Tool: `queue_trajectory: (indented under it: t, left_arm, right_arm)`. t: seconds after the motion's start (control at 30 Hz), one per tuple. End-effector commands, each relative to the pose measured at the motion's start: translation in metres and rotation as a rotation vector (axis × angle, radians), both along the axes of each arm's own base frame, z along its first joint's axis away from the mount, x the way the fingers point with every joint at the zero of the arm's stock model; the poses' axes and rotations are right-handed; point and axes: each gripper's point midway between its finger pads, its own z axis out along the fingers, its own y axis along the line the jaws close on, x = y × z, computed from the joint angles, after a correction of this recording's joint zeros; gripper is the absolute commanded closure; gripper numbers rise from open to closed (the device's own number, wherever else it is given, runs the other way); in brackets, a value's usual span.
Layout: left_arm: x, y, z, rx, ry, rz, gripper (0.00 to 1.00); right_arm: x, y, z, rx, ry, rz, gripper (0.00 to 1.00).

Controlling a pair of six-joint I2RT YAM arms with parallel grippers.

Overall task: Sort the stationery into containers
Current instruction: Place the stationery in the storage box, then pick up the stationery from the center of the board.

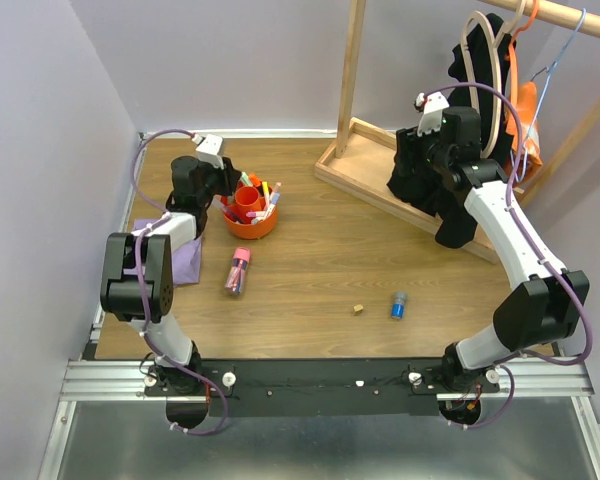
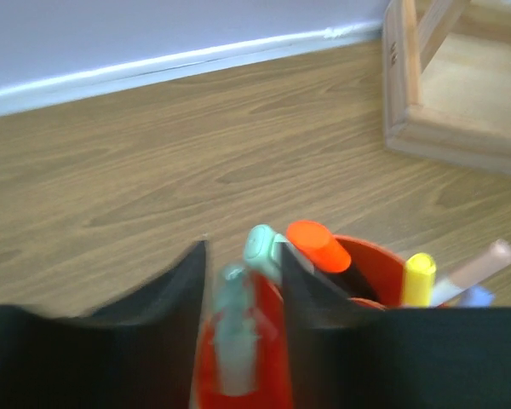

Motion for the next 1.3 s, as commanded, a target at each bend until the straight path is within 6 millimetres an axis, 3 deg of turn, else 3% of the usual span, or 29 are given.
queue_trajectory:
  t: [0.0, 0.2, 0.27, 0.3, 0.37, 0.47, 0.5, 0.6, 0.67, 0.73, 0.77, 0.8, 0.93, 1.07, 1.27]
  left_arm:
    - [-0.01, 0.002, 0.061, -0.046, -0.06, -0.006, 0.44]
    - [-0.047, 0.005, 0.121, -0.059, -0.141, 0.012, 0.33]
    - [-0.065, -0.012, 0.126, -0.006, -0.149, -0.068, 0.33]
    - [-0.085, -0.024, 0.127, 0.019, -0.129, -0.135, 0.34]
    - [-0.129, -0.07, 0.116, 0.07, -0.113, -0.39, 0.34]
    - [-0.2, -0.11, 0.089, 0.162, -0.048, -0.694, 0.33]
    - [-0.231, -0.127, 0.071, 0.208, 0.003, -0.807, 0.33]
    - [-0.277, -0.152, 0.035, 0.285, 0.091, -0.969, 0.33]
    - [-0.292, -0.159, 0.012, 0.306, 0.125, -1.005, 0.33]
    - [-0.296, -0.175, 0.012, 0.264, 0.093, -0.994, 0.29]
    - [-0.3, -0.177, -0.001, 0.26, 0.112, -0.982, 0.29]
    - [-0.287, -0.183, 0.0, 0.261, 0.074, -0.925, 0.28]
    - [-0.288, -0.205, -0.009, 0.21, 0.147, -0.869, 0.28]
    - [-0.31, -0.231, -0.026, 0.272, 0.175, -0.9, 0.28]
    - [-0.318, -0.259, -0.045, 0.315, 0.189, -0.881, 0.28]
  right_arm:
    - [-0.015, 0.014, -0.001, 0.029, 0.02, 0.1, 0.22]
    - [-0.036, 0.021, -0.007, 0.041, 0.041, 0.17, 0.22]
    - [-0.048, 0.026, -0.015, 0.044, 0.07, 0.222, 0.22]
    - [-0.054, 0.026, -0.013, 0.032, 0.06, 0.244, 0.22]
    - [-0.062, 0.024, -0.02, 0.03, 0.074, 0.24, 0.22]
    - [-0.071, 0.023, -0.008, 0.054, 0.041, 0.224, 0.22]
    - [-0.072, 0.023, -0.007, 0.079, 0.045, 0.207, 0.22]
    - [-0.076, 0.022, 0.002, 0.096, 0.02, 0.189, 0.22]
    - [-0.073, 0.017, 0.01, 0.105, -0.008, 0.148, 0.22]
    - [-0.073, 0.013, 0.014, 0.106, -0.02, 0.12, 0.22]
    - [-0.073, 0.008, 0.019, 0.1, -0.034, 0.092, 0.22]
    - [-0.073, 0.005, 0.022, 0.1, -0.043, 0.075, 0.22]
    - [-0.075, -0.004, 0.035, 0.096, -0.086, 0.024, 0.22]
    - [-0.078, -0.007, 0.04, 0.109, -0.124, 0.004, 0.22]
    - [-0.093, -0.016, 0.046, 0.11, -0.163, -0.025, 0.22]
